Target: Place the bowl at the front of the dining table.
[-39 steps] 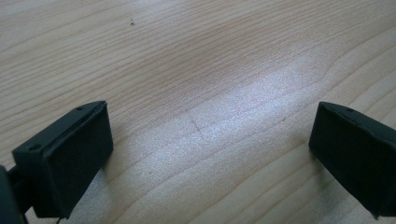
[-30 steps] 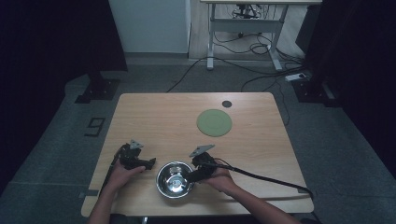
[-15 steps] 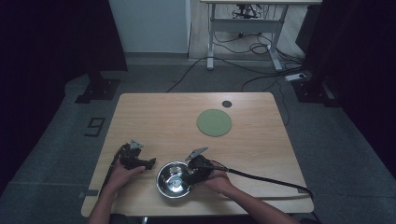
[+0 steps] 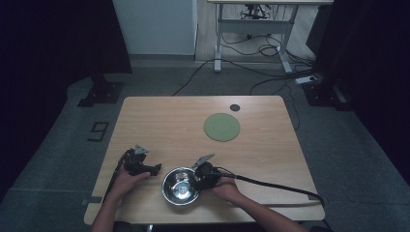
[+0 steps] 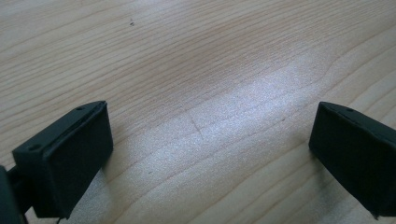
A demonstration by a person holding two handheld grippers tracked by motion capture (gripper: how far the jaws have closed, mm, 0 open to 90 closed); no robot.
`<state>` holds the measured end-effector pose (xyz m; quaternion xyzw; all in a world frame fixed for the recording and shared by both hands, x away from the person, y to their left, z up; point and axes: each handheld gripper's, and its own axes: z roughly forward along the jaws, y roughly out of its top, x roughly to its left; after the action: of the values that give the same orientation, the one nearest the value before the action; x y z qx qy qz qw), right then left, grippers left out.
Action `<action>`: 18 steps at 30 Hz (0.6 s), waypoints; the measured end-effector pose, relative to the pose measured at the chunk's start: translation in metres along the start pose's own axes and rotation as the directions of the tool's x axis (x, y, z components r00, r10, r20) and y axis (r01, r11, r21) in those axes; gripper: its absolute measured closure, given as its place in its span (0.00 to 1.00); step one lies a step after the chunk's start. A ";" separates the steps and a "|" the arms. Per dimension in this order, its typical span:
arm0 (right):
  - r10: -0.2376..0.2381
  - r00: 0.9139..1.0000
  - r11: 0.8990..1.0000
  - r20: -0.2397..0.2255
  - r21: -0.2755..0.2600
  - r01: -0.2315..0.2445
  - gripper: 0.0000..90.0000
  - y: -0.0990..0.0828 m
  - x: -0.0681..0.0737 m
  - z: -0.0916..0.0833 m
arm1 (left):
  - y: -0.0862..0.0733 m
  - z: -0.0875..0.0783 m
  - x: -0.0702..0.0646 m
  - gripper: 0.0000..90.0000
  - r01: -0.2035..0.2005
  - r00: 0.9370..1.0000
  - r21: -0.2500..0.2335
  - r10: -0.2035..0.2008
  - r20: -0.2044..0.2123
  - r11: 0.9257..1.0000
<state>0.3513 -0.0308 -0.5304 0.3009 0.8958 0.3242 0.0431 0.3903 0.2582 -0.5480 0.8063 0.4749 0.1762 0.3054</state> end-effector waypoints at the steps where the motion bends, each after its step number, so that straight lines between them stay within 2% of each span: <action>1: 0.004 1.000 1.000 -0.008 0.001 -0.004 0.68 0.000 0.000 0.000 | 0.000 0.000 0.000 0.00 0.001 1.000 0.000 -0.001 0.000 1.000; 7: 0.015 0.999 1.000 -0.047 0.001 -0.015 0.78 0.000 -0.002 0.000 | 0.000 0.000 0.000 0.00 0.001 1.000 0.000 -0.001 0.000 1.000; 9: 0.032 0.997 0.999 -0.063 0.002 -0.032 0.81 0.000 -0.002 0.001 | 0.000 0.000 0.000 0.00 0.001 1.000 0.000 -0.001 0.000 1.000; 12: 0.042 0.996 0.999 -0.074 0.002 -0.042 0.83 0.000 -0.003 0.001 | 0.000 0.000 0.000 0.00 0.001 1.000 -0.001 -0.001 0.000 1.000; 16: 0.095 0.989 0.995 -0.113 -0.008 -0.096 0.89 -0.003 -0.009 0.000 | 0.000 0.000 0.000 0.00 0.001 1.000 -0.001 -0.001 0.000 1.000; 18: 0.106 0.988 0.994 -0.114 -0.012 -0.108 0.91 -0.004 -0.012 -0.001 | 0.000 0.000 0.000 0.00 0.001 1.000 -0.001 -0.001 0.000 1.000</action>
<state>0.3589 -0.0408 -0.5329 0.3295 0.8762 0.3509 -0.0226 0.3902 0.2581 -0.5481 0.8059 0.4754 0.1762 0.3057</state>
